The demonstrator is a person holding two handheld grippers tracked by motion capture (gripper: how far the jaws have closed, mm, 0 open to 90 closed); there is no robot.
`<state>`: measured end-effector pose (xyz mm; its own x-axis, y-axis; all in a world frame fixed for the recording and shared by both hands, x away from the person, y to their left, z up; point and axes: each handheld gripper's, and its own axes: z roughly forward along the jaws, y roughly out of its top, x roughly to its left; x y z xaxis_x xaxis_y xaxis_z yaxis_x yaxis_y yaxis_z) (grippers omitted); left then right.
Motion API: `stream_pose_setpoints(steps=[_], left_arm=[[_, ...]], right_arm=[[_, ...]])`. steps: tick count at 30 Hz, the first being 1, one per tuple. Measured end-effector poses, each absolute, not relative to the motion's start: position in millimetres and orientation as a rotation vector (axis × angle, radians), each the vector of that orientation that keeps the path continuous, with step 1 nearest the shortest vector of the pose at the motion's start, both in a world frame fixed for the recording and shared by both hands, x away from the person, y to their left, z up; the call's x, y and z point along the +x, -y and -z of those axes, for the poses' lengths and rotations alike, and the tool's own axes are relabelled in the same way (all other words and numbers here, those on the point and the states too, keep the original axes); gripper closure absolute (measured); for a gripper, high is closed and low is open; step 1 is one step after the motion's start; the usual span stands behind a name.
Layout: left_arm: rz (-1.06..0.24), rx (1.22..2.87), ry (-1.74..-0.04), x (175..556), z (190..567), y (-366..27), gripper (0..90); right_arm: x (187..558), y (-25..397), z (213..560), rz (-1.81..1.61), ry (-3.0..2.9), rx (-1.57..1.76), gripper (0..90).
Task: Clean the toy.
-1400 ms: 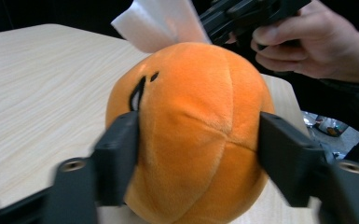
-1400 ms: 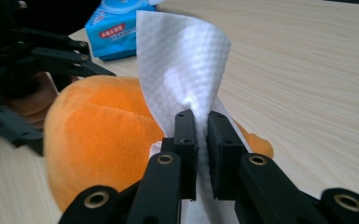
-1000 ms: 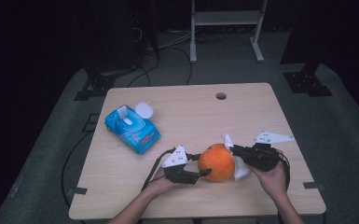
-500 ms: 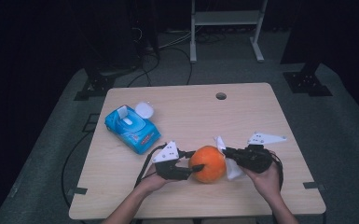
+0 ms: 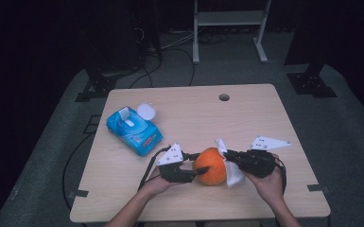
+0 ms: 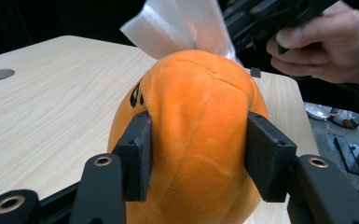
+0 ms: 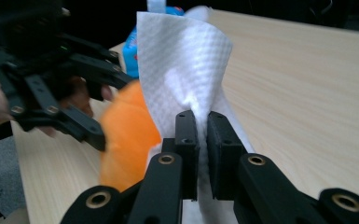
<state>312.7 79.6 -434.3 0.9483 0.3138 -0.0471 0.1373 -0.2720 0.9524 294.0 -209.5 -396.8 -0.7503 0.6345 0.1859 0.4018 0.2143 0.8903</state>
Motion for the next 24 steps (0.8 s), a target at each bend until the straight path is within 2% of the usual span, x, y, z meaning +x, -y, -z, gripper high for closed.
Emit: stream_pose_setpoints(steps=[5,13,19,24], left_arm=[[-0.184,1.857,-0.334,312,435,-80,46.6],[-0.188,1.857,-0.329,311,436,-76,45.5],[-0.196,1.853,-0.327,311,437,-73,44.9],[-0.204,1.862,-0.316,308,437,-72,44.9]], right_arm=[[285,195,387,-1.537,-2.286,0.868,82.9],[298,216,407,-1.486,-2.283,1.007,82.8],[283,200,385,-1.575,-2.286,0.861,82.6],[279,188,384,-1.494,-2.319,0.796,82.6]])
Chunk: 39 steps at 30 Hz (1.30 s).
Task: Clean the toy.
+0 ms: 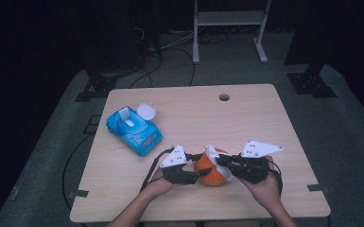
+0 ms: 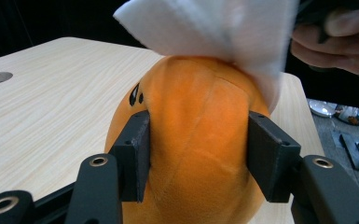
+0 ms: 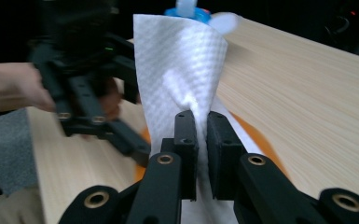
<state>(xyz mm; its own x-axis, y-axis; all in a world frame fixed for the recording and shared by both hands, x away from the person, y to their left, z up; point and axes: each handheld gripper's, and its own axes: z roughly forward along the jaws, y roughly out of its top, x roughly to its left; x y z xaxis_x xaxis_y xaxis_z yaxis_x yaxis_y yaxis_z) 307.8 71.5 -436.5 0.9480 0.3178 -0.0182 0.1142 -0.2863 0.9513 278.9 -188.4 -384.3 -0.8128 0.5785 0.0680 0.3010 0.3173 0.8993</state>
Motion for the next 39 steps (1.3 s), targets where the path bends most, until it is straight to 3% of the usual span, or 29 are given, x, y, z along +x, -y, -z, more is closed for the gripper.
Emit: stream_pose_setpoints(steps=[6,13,20,27,29,34,37,39], left_arm=[[-0.209,1.868,-0.296,306,437,-66,44.7],[-0.218,1.878,-0.278,304,437,-61,44.7],[-0.228,1.887,-0.276,302,438,-58,44.5],[-0.224,1.863,-0.334,307,438,-62,44.0],[-0.224,1.862,-0.330,306,438,-61,39.9],[-0.214,1.866,-0.317,307,438,-59,18.6],[-0.225,1.889,-0.334,311,444,-56,12.3],[-0.216,1.887,-0.337,312,447,-54,14.0]], right_arm=[[291,211,391,-1.463,-2.253,0.944,82.7],[275,180,377,-1.456,-2.316,0.764,82.6],[290,205,391,-1.416,-2.280,0.915,82.6],[278,189,382,-1.402,-2.310,0.786,82.5],[284,192,389,-1.417,-2.319,0.817,82.5],[288,201,392,-1.423,-2.325,0.857,82.5],[290,204,393,-1.440,-2.330,0.862,82.5],[291,206,394,-1.440,-2.326,0.868,82.5]])
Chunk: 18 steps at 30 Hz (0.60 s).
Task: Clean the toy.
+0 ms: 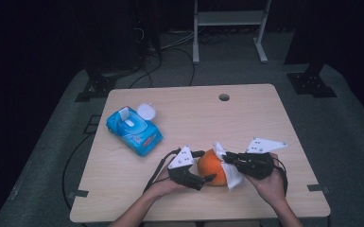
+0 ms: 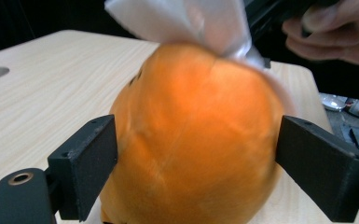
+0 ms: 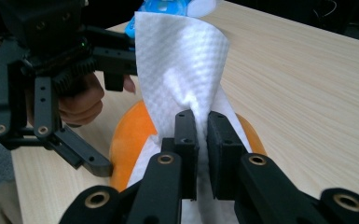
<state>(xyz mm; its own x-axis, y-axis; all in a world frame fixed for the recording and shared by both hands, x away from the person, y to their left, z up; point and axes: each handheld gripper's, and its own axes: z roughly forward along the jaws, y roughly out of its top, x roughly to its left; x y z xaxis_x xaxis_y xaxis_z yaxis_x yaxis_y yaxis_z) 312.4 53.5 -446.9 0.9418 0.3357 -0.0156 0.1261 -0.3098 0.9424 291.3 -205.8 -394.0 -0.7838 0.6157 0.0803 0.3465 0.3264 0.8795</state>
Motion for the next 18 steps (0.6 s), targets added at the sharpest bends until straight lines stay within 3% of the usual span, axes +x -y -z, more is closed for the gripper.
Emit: stream_pose_setpoints(steps=[4,7,14,16,18], left_arm=[[-0.195,1.901,-0.320,311,443,-52,26.8],[-0.159,1.911,-0.281,310,441,-55,28.4],[-0.227,1.888,-0.303,315,443,-53,9.4],[-0.202,1.883,-0.305,316,448,-50,10.2],[-0.214,1.878,-0.308,313,452,-47,19.6]], right_arm=[[294,211,396,-1.459,-2.311,0.903,82.4],[294,214,396,-1.455,-2.305,0.915,82.1],[294,211,396,-1.465,-2.336,0.877,82.2],[293,209,396,-1.462,-2.338,0.876,82.2],[294,209,396,-1.458,-2.336,0.879,82.1]])
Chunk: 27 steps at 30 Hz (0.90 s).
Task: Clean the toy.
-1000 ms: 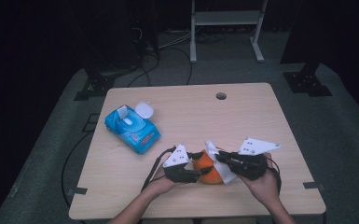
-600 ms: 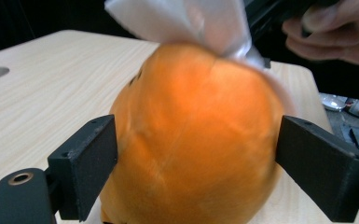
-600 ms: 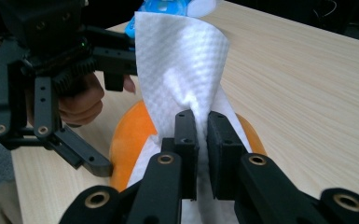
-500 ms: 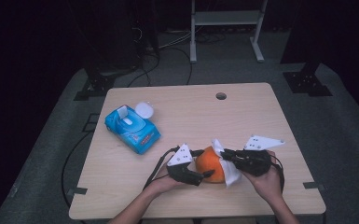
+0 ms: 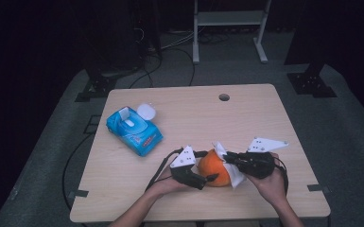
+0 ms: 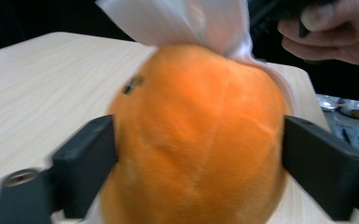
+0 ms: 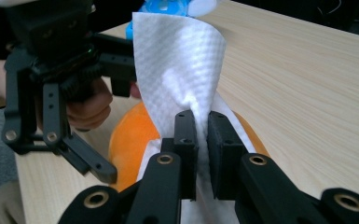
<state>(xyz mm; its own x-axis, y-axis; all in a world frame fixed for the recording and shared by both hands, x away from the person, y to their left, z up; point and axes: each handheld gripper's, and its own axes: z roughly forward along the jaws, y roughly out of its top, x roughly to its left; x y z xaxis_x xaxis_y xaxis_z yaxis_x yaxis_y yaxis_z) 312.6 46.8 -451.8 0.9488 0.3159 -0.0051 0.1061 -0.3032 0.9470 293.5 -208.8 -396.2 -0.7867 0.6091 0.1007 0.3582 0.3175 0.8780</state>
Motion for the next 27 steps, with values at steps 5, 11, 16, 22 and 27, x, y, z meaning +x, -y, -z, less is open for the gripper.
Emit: stream_pose_setpoints(steps=[5,11,16,22,27], left_arm=[[-0.240,1.895,-0.314,306,437,-50,43.7],[-0.225,1.918,-0.310,301,430,-50,44.5],[-0.234,1.916,-0.324,302,436,-50,42.7],[-0.229,1.904,-0.336,303,439,-53,38.5],[-0.229,1.897,-0.355,306,441,-56,36.3]], right_arm=[[290,212,389,-1.496,-2.296,0.894,82.7],[273,185,376,-1.530,-2.350,0.721,82.6],[286,200,387,-1.510,-2.317,0.827,82.8],[298,229,399,-1.458,-2.264,0.988,82.7],[294,224,396,-1.514,-2.282,0.939,82.7]])
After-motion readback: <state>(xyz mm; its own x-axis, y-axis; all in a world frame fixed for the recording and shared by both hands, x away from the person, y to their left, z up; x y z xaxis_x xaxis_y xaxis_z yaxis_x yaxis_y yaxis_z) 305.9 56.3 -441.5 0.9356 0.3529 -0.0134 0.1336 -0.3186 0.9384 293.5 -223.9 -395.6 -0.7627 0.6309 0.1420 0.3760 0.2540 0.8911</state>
